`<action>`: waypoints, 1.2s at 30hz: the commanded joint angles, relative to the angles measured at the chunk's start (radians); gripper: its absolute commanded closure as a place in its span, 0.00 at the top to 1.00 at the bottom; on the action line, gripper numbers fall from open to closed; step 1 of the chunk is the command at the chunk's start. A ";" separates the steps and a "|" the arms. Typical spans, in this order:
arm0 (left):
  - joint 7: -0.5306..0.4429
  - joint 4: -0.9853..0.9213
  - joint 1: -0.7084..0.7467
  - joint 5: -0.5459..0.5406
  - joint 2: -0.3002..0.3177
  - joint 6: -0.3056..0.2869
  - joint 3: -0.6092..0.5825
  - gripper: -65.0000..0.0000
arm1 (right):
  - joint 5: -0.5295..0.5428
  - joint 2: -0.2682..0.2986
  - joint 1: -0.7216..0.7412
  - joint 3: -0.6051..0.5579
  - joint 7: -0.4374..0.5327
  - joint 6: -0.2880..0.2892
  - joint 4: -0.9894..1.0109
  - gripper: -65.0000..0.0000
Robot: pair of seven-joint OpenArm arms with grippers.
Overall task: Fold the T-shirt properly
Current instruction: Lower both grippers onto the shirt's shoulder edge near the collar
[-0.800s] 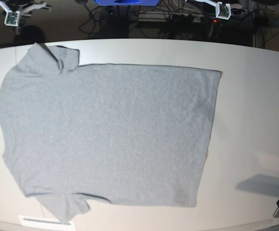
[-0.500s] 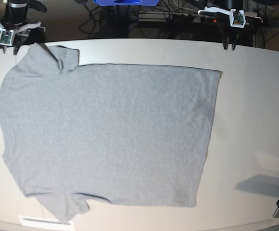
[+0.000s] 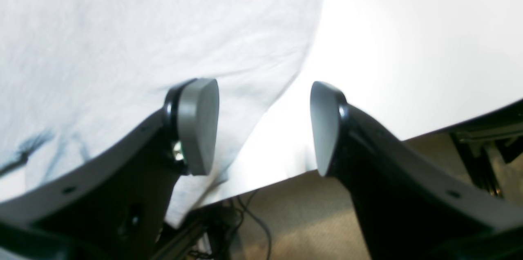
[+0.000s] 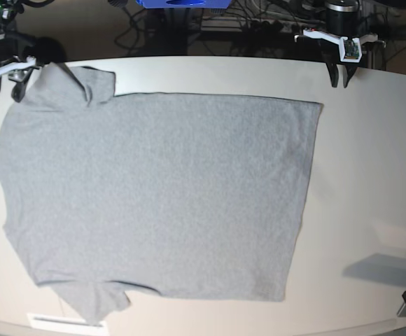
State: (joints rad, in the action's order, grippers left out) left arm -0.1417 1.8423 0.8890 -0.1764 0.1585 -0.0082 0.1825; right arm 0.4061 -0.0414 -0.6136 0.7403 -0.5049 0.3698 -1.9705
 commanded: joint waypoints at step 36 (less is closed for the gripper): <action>-0.022 -0.022 -0.055 0.001 0.025 0.006 -0.002 0.20 | 0.399 0.042 0.234 0.267 -0.619 0.199 0.038 0.53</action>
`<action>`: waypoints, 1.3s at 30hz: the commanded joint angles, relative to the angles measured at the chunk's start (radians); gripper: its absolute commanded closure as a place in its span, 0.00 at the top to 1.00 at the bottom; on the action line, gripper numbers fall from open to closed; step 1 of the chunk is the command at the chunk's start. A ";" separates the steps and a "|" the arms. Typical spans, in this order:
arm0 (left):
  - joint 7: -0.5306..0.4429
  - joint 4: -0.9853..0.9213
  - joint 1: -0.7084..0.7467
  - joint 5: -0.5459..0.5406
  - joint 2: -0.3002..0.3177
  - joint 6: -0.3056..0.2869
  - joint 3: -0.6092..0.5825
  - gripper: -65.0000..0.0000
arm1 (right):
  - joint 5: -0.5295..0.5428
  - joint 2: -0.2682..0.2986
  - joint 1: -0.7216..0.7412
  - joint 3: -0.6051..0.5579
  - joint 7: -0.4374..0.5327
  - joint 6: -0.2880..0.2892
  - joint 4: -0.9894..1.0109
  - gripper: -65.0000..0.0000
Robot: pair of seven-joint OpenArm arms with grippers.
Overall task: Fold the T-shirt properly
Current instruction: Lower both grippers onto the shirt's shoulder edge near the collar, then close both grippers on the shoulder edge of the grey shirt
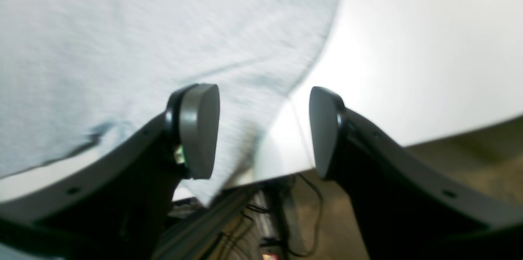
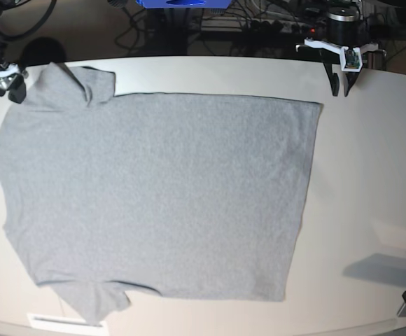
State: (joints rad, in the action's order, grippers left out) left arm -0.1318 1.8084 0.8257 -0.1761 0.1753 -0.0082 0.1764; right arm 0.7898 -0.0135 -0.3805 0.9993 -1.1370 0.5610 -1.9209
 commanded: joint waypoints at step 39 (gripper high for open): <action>-0.027 0.014 -0.035 0.000 0.010 0.006 0.016 0.21 | 0.098 0.106 0.176 0.095 -0.042 0.006 0.426 0.73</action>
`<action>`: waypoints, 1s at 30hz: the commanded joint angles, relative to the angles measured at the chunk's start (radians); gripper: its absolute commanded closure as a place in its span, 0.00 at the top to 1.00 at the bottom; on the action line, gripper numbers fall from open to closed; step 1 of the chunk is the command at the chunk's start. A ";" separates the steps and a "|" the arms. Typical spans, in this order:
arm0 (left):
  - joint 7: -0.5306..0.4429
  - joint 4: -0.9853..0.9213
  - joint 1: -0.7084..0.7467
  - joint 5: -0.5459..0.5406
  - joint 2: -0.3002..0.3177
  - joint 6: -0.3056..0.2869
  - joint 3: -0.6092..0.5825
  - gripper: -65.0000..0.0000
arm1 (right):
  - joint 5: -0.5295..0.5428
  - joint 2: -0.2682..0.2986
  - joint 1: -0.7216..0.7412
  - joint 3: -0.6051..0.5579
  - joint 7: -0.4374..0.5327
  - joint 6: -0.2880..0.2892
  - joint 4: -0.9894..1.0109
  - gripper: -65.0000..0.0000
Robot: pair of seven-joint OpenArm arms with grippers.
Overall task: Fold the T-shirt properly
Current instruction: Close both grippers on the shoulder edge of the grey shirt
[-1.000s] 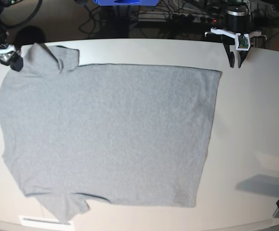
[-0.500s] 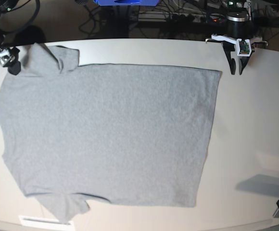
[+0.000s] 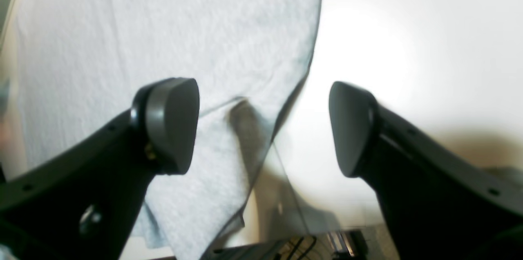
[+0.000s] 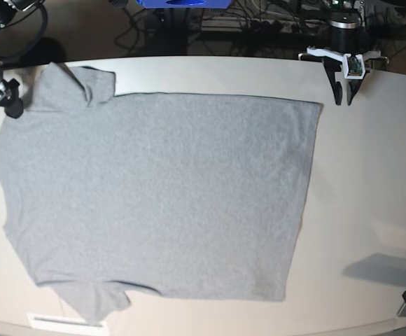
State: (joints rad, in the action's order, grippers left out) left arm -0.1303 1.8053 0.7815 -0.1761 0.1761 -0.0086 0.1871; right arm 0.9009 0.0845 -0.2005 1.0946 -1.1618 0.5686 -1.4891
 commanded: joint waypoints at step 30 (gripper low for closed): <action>-0.029 0.018 0.008 0.000 0.007 0.006 -0.004 0.21 | -0.012 -0.001 0.028 -0.081 -0.025 -0.002 -0.002 0.54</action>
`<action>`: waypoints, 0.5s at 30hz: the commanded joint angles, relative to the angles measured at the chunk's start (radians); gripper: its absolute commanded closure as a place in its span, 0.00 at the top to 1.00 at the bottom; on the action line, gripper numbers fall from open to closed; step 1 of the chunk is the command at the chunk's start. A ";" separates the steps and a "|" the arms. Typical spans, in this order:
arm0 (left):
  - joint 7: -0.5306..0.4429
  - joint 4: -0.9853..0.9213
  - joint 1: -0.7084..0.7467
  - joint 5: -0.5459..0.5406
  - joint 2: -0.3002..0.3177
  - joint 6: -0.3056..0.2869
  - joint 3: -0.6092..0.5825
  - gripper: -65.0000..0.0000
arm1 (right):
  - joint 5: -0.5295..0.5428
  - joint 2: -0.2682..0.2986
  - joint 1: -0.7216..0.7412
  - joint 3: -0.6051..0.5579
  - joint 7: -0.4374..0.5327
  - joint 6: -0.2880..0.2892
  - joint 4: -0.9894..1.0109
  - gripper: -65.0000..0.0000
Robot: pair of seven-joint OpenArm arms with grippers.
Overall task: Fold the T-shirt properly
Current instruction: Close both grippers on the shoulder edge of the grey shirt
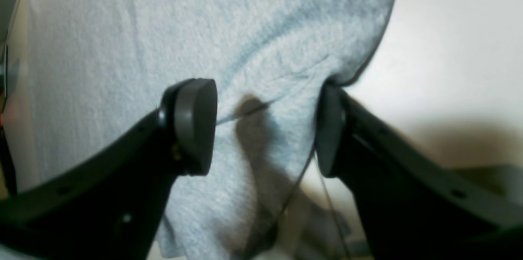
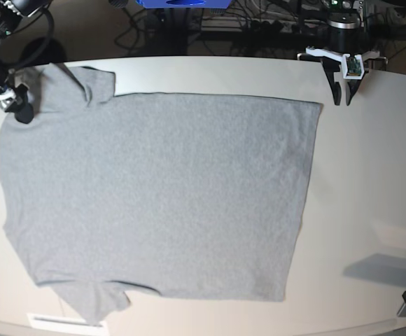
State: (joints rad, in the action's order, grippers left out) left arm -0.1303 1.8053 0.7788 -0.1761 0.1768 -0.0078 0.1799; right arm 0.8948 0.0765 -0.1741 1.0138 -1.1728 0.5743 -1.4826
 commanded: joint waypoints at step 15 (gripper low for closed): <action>-0.027 0.017 0.006 -0.001 0.007 0.006 0.000 0.52 | -0.007 0.015 -0.002 -0.086 -0.009 -0.007 -0.006 0.01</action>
State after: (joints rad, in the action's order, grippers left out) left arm -0.1303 1.8053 0.7753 -0.1764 0.1768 -0.0082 0.1761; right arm 0.8730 0.0769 -0.1734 0.9234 -1.1908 0.5644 -1.4761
